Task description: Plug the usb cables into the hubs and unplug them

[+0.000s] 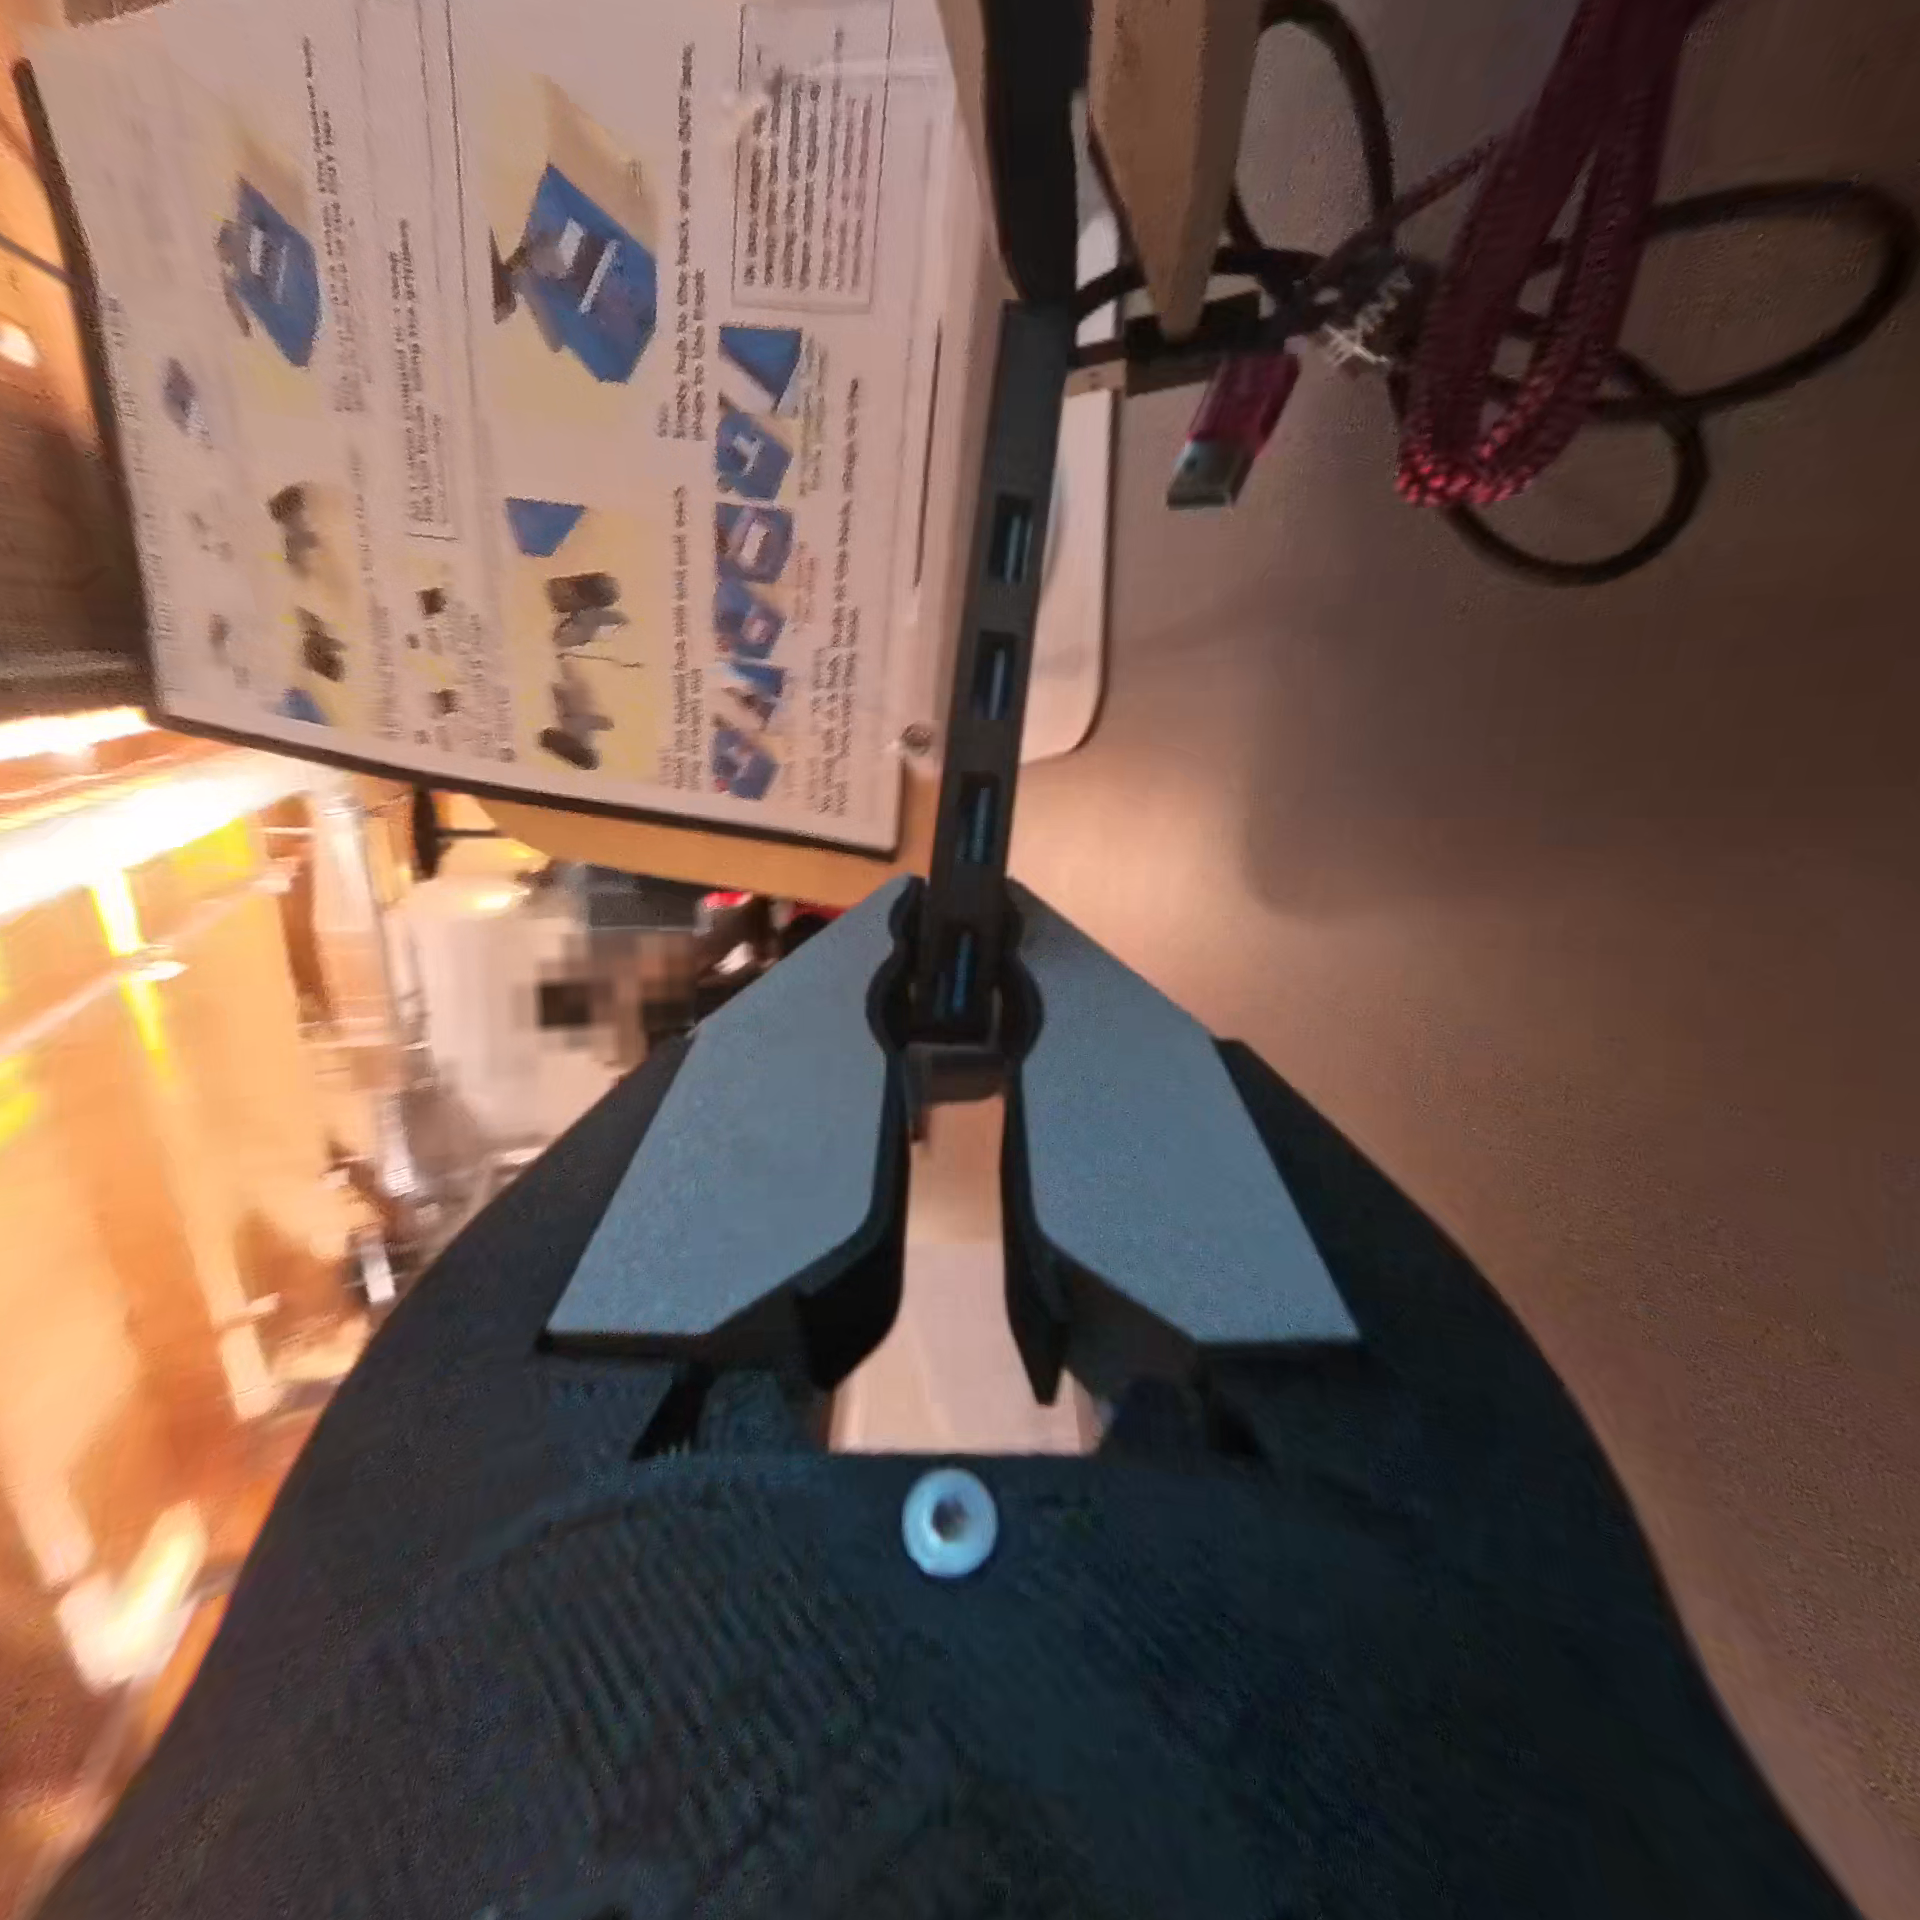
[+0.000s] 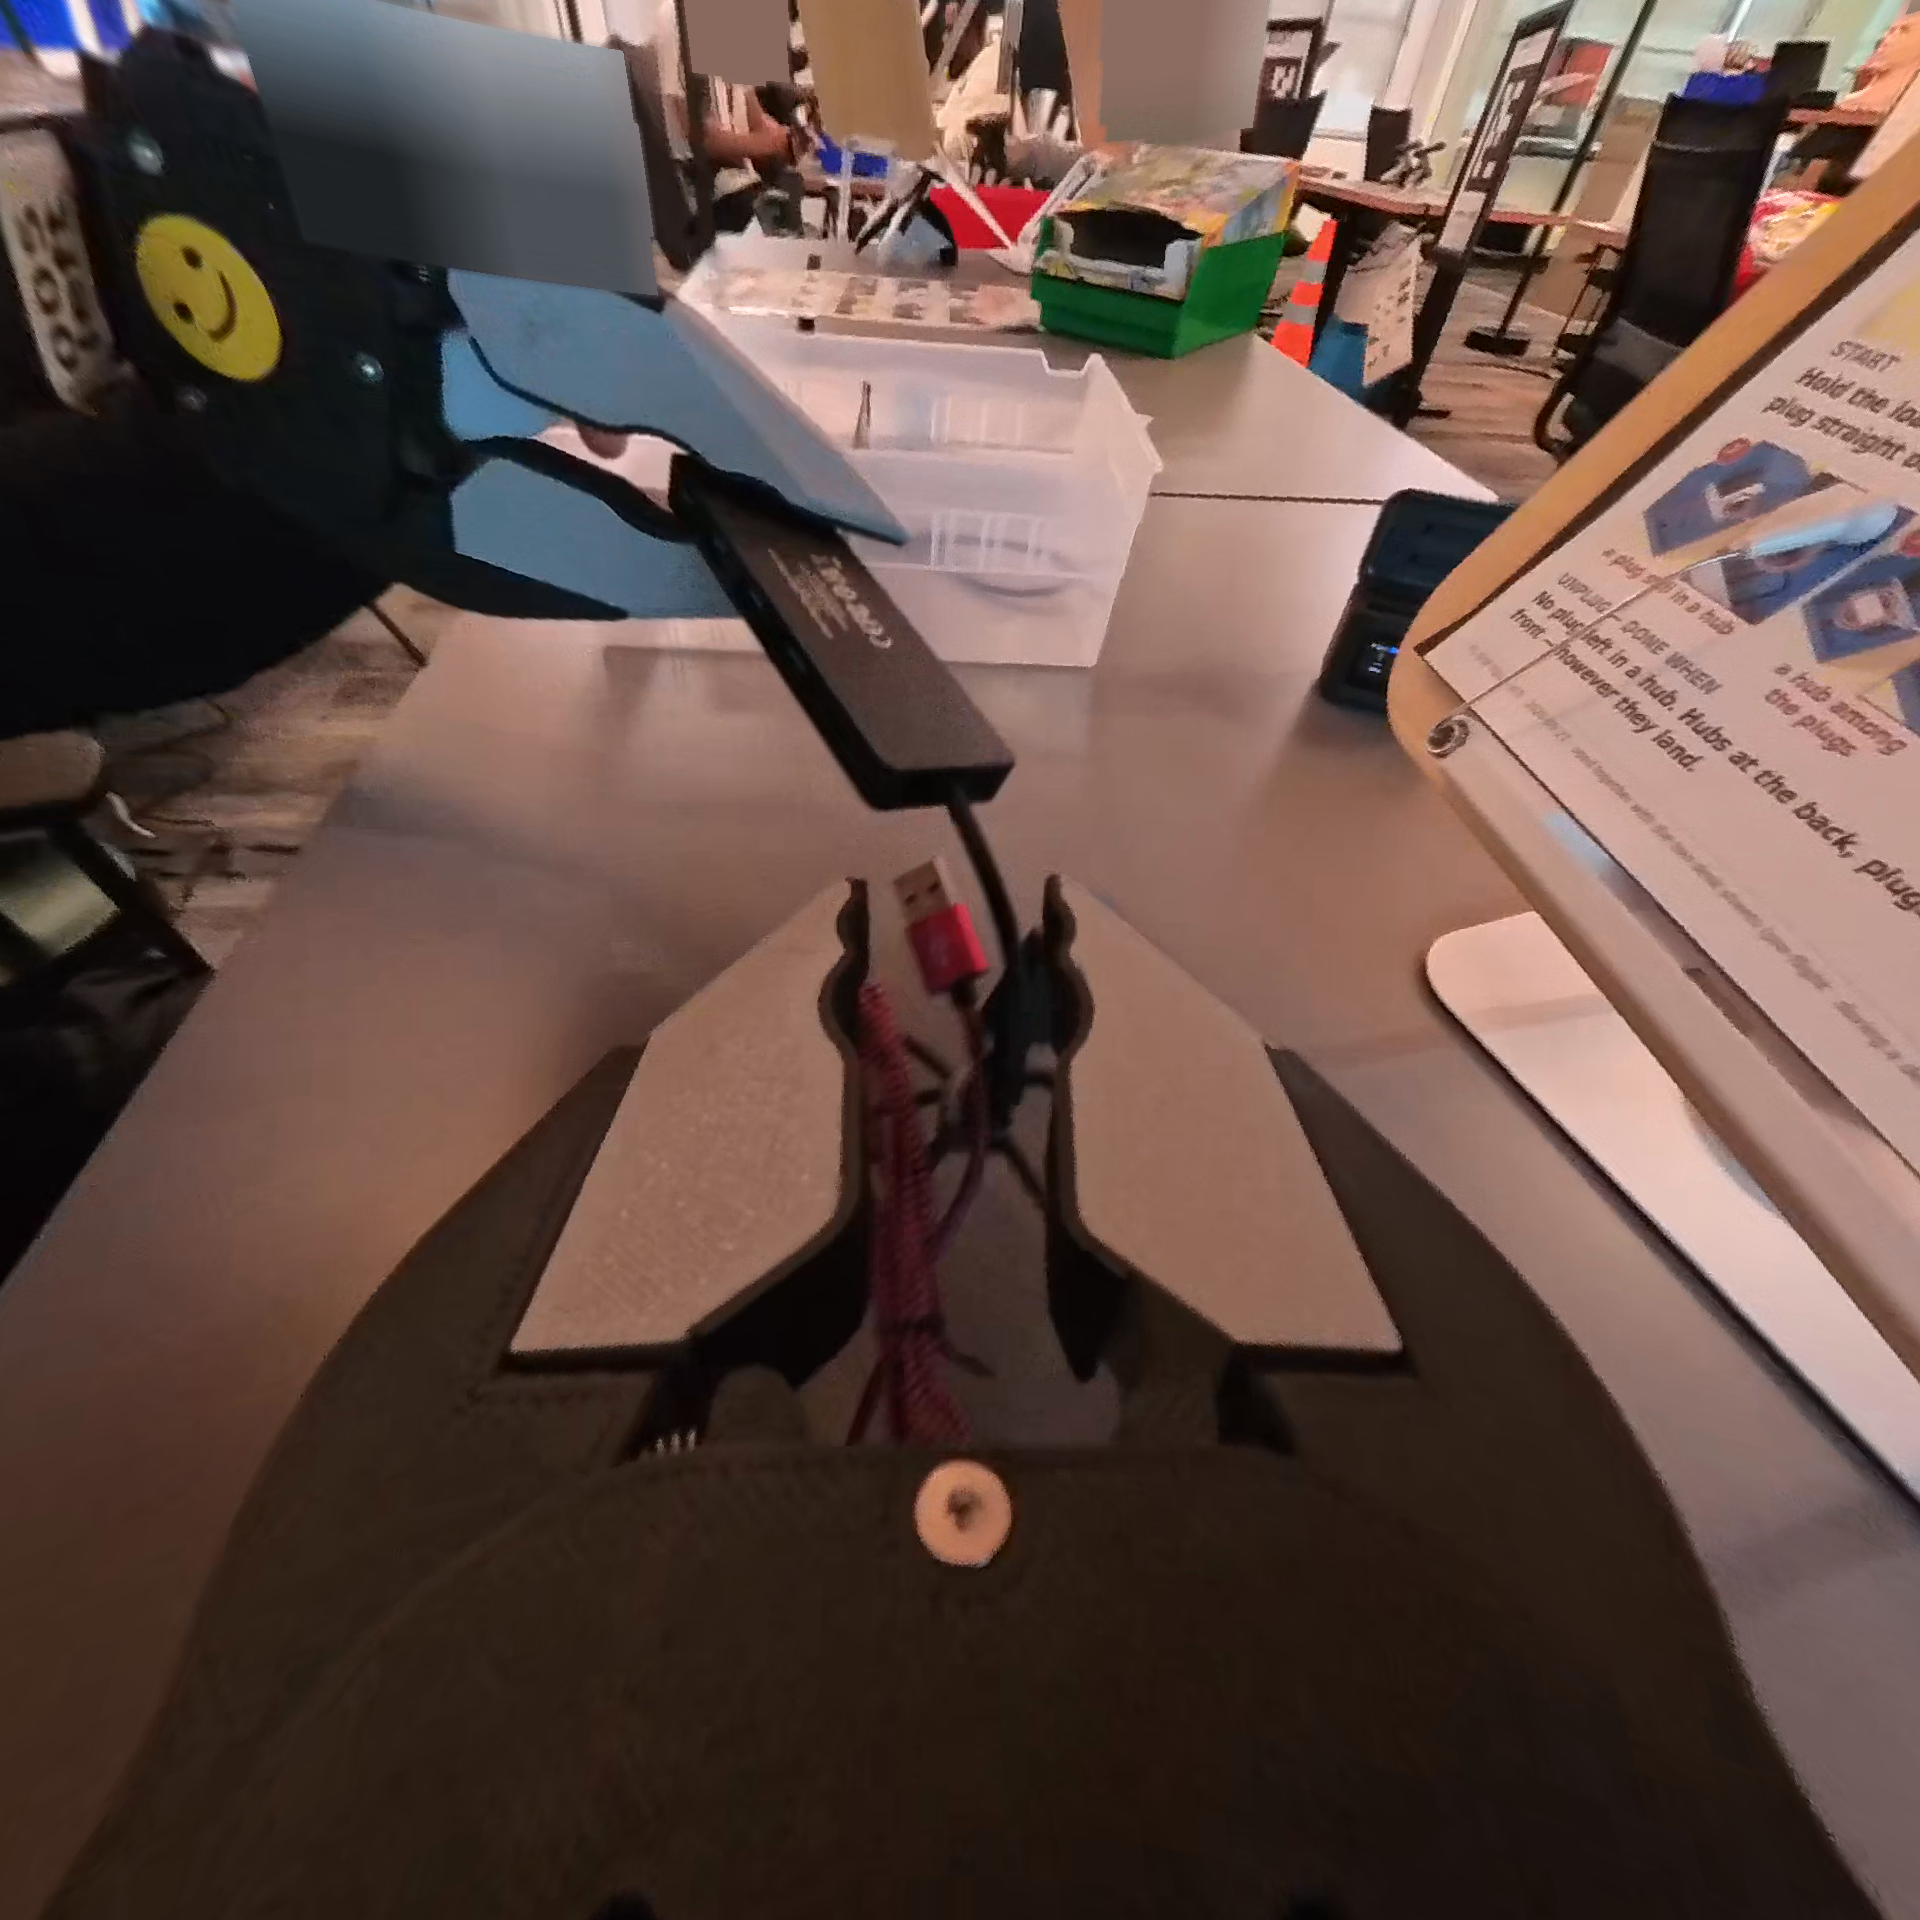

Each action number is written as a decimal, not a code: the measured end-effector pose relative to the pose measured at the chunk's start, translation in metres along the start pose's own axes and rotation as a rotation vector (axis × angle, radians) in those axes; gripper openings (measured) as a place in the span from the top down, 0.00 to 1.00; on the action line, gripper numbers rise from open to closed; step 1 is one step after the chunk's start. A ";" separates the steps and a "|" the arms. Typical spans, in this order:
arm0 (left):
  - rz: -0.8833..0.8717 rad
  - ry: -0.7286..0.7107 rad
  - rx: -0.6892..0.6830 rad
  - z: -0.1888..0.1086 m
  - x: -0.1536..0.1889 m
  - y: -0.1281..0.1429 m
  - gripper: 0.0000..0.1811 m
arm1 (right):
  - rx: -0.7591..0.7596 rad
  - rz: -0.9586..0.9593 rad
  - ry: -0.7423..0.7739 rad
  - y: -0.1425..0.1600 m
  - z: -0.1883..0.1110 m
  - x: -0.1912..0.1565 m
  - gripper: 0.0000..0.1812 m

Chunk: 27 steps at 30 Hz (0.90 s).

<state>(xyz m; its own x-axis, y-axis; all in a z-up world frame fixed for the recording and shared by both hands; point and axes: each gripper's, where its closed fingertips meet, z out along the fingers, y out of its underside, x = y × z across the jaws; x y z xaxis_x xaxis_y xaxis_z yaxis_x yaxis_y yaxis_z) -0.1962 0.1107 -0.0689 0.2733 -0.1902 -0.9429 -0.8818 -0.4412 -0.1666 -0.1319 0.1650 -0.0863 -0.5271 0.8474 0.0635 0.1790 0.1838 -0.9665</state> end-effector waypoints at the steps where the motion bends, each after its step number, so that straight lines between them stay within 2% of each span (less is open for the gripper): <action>1: 0.038 -0.023 -0.033 -0.001 -0.006 0.003 0.95 | 0.012 0.019 -0.010 -0.001 -0.002 0.000 0.84; 5: 0.040 -0.099 -0.094 -0.003 -0.023 0.024 0.95 | -0.009 0.081 0.022 0.003 -0.003 0.012 0.78; 8: -0.045 -0.083 -0.092 -0.009 -0.026 0.029 0.95 | -0.137 0.104 0.051 0.025 0.001 0.018 0.64; 11: -0.104 -0.068 -0.092 -0.014 -0.027 0.027 0.95 | -0.288 0.062 0.131 0.057 0.009 0.029 0.61; 13: -0.116 -0.054 -0.093 -0.017 -0.026 0.024 0.94 | -0.382 0.027 0.209 0.077 0.015 0.038 0.63; 15: -0.111 -0.065 -0.115 -0.019 -0.027 0.026 0.95 | -0.494 -0.020 0.203 0.093 0.016 0.034 0.88; 17: -0.121 -0.097 -0.187 -0.019 -0.031 0.040 0.95 | -0.536 -0.060 0.124 0.089 0.012 0.019 0.91; 20: -0.134 -0.140 -0.274 -0.020 -0.037 0.066 0.95 | -0.420 -0.099 -0.022 0.058 0.002 -0.009 0.91; 22: -0.112 -0.190 -0.335 -0.021 -0.042 0.084 0.95 | -0.372 -0.047 -0.145 0.045 -0.009 -0.027 0.90; 24: -0.066 -0.220 -0.350 -0.019 -0.040 0.089 0.95 | -0.420 0.049 -0.202 0.052 -0.018 -0.030 0.89; 27: 0.040 -0.234 -0.299 -0.013 -0.024 0.073 0.95 | -0.605 0.122 -0.089 0.087 -0.028 -0.007 0.87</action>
<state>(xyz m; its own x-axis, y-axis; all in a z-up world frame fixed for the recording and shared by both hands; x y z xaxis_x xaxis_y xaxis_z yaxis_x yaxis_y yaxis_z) -0.2627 0.0716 -0.0545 0.1154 -0.0218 -0.9931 -0.7293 -0.6806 -0.0698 -0.0897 0.1893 -0.1634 -0.5358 0.8400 -0.0849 0.6676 0.3600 -0.6516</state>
